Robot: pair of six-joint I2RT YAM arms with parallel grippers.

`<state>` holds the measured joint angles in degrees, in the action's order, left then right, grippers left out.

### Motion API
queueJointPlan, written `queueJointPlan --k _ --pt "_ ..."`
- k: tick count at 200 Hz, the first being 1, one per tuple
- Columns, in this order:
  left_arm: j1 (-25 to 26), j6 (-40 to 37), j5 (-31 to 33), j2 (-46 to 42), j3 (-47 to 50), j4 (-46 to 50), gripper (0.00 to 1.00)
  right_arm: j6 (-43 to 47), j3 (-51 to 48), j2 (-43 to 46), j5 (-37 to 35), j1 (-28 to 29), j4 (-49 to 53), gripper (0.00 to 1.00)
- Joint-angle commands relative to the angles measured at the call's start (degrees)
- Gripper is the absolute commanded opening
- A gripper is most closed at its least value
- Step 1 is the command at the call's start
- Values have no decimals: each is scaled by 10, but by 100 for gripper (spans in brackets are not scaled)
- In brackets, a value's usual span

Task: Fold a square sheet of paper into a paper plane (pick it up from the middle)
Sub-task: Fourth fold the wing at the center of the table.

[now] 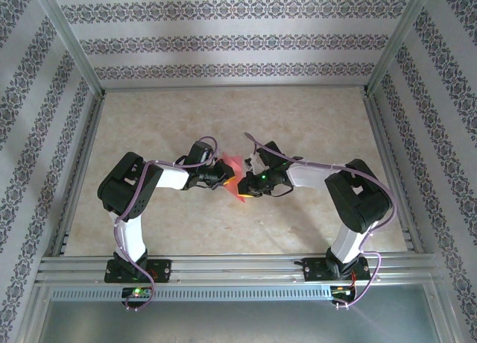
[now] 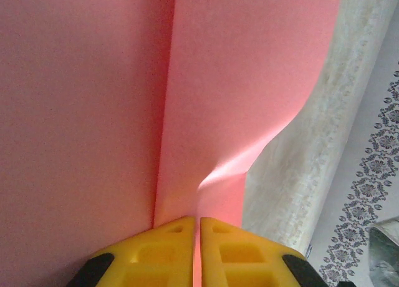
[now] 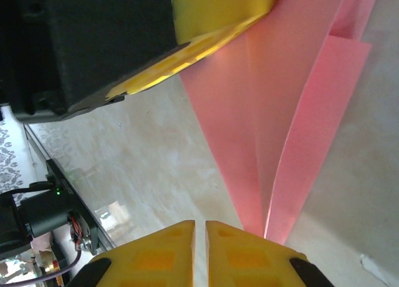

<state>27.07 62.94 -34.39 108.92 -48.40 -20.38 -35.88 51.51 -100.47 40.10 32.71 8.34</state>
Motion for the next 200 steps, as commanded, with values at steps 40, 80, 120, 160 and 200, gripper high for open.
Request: queueJointPlan --k 40,80,120,160,200 --pt "7 -12 29 8 5 51 11 -5 5 -33 -12 0 -9 12" --pt "7 -11 30 8 6 51 11 -8 -7 -36 -20 -6 -11 12" --pt "7 -11 30 8 4 51 11 -11 -12 -43 -21 -9 -14 12" --pt "7 -12 28 8 3 51 11 -15 -15 -50 -5 -10 -28 12" --pt "7 -11 30 6 5 51 11 -25 -18 -52 24 -14 -57 13"
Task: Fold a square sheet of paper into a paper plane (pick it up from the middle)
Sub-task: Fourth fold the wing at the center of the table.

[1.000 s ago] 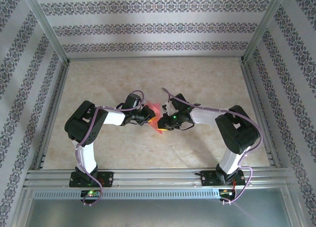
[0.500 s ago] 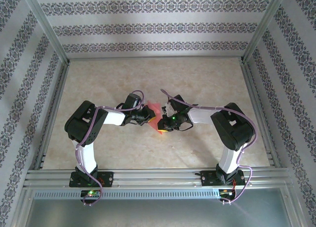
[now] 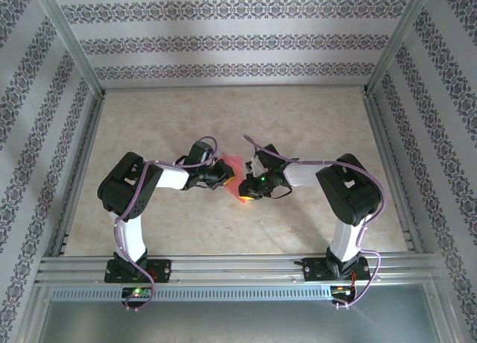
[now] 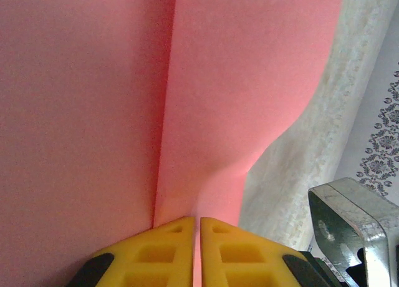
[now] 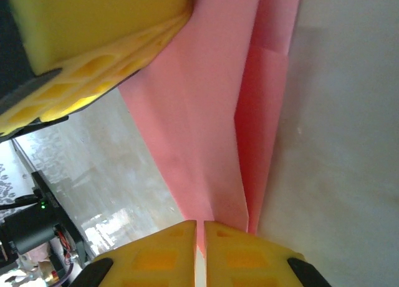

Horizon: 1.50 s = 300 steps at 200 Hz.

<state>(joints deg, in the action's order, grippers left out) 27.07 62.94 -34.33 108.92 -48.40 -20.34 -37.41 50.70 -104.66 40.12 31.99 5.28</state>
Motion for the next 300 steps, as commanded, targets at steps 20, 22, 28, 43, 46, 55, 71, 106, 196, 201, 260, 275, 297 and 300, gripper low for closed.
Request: queueJointPlan --k 20,22,28,43,46,55,71,106,196,201,260,275,297,300 --pt "7 -11 30 6 6 50 11 -12 -11 -11 29 -8 -30 13" --pt "7 -11 30 5 7 50 11 -12 -11 -11 29 -9 -31 13" --pt "7 -12 30 5 7 50 11 -11 -12 -11 29 -9 -30 13" --pt "7 -11 30 6 8 50 11 -11 -13 -15 32 -9 -32 13" --pt "7 -11 30 6 8 50 11 -11 -13 -16 32 -9 -33 13" --pt "7 -11 30 7 8 50 11 -12 -13 -17 34 -8 -34 13" --pt "6 -11 30 6 8 49 11 -11 -12 -18 38 -8 -35 13" --pt "6 -11 33 5 8 52 11 -4 -24 26 14 -16 -29 14" --pt "6 -10 35 6 4 56 11 -6 -35 26 6 -3 -24 13" --pt "7 -10 35 6 4 57 11 -6 -34 23 7 -2 -23 13" --pt "6 -10 36 7 2 60 11 -2 -33 2 0 0 -16 13" --pt "7 -10 36 6 2 60 11 -3 -34 1 -5 -1 -12 13" --pt "7 -10 37 5 3 61 11 -1 -37 4 -13 -1 -7 13" --pt "6 -9 36 5 3 61 11 0 -37 4 -14 -1 -6 13"
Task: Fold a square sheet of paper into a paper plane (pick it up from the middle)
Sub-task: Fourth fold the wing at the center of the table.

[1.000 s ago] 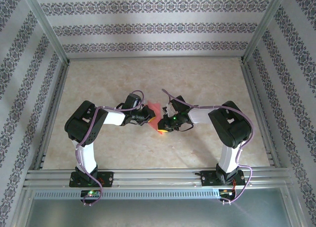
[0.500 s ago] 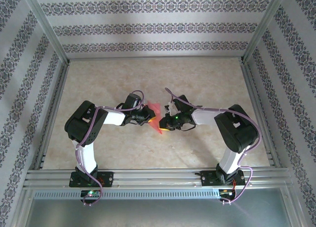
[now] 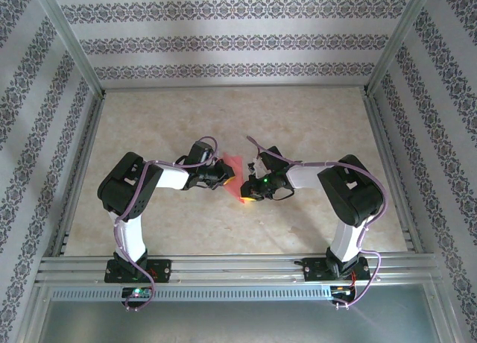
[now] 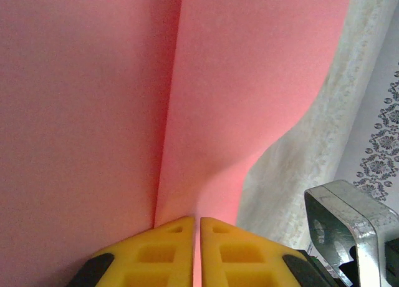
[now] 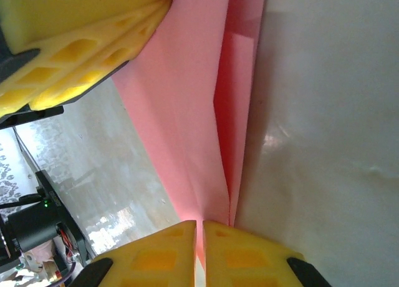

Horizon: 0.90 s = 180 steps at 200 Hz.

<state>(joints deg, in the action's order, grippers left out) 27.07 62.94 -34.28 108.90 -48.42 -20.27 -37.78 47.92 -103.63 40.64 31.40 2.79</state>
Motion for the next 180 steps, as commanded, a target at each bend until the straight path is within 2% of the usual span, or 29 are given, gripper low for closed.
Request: queueJointPlan --k 1,43,75,116,180 --pt "6 -10 36 5 3 61 11 3 -9 -7 -19 4 19 13" --pt "6 -14 28 -4 -4 60 11 9 0 -20 -15 6 29 13" --pt "7 -40 17 -47 -24 77 11 28 12 -21 -39 5 68 12" --pt "7 -93 24 -91 -40 134 12 118 64 -23 -74 4 178 13" --pt "31 -121 14 -35 -83 174 12 237 135 -46 -62 1 269 14"
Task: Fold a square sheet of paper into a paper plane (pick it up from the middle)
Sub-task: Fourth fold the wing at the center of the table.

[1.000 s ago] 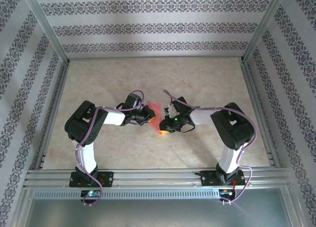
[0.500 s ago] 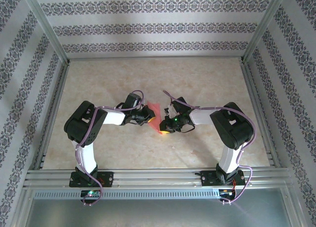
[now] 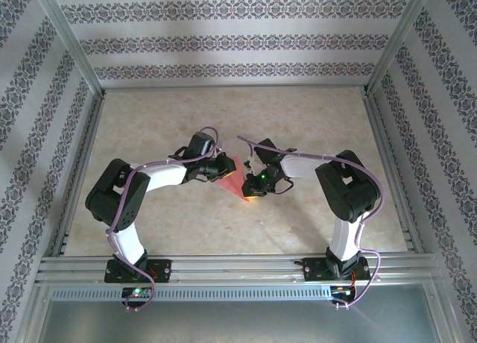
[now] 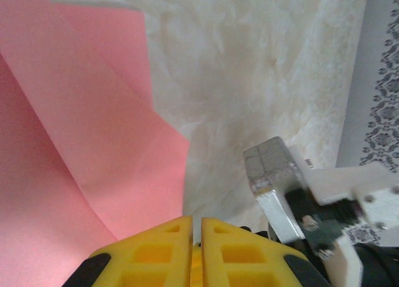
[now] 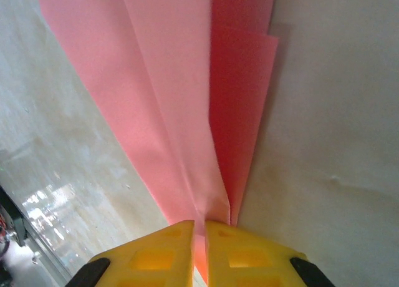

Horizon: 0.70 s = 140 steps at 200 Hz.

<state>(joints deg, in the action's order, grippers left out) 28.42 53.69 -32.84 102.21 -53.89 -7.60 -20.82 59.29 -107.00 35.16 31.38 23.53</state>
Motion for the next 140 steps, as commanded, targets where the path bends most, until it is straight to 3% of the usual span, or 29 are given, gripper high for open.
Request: queueJointPlan --k 1,61,140 --pt "17 -29 0 34 -30 48 12 69 22 -12 -6 1 61 14" --pt "18 -17 11 75 -52 72 11 72 27 -8 13 -5 57 14" --pt "18 12 31 98 -43 86 10 -77 -67 78 66 -27 -49 16"
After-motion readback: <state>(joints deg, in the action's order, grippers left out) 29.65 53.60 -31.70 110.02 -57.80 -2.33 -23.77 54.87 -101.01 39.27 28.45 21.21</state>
